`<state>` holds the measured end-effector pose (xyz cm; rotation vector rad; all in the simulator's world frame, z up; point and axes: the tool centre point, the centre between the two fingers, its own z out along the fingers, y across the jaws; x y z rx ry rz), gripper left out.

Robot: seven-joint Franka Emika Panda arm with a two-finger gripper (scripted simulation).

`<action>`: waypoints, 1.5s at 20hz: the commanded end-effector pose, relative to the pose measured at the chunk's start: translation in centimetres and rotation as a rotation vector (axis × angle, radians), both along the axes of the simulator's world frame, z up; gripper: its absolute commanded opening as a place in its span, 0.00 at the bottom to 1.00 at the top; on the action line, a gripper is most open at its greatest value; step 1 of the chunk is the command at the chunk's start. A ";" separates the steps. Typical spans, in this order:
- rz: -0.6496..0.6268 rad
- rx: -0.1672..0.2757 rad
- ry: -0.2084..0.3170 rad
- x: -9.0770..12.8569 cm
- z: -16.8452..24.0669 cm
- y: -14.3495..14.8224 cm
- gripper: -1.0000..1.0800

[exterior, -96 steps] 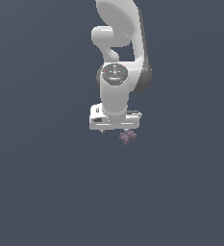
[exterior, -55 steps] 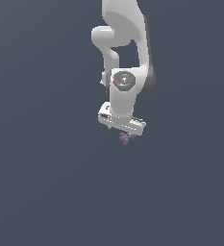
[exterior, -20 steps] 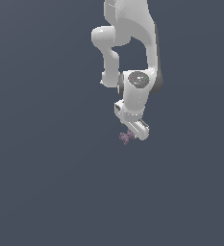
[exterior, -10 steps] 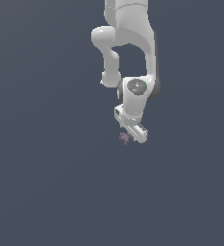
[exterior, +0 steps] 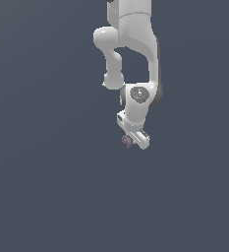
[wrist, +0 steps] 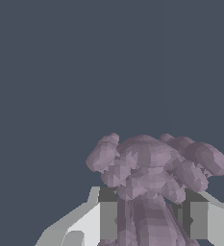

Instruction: Pick up the object and move it to a goal position.

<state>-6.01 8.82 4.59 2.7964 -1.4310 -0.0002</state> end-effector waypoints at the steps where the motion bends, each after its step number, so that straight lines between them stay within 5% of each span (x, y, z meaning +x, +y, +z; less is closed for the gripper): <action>1: 0.000 0.000 0.000 0.0 0.0 0.0 0.00; 16: 0.000 0.000 -0.001 -0.7 0.7 -2.1 0.00; 30: 0.000 0.002 0.000 -5.0 5.4 -15.2 0.00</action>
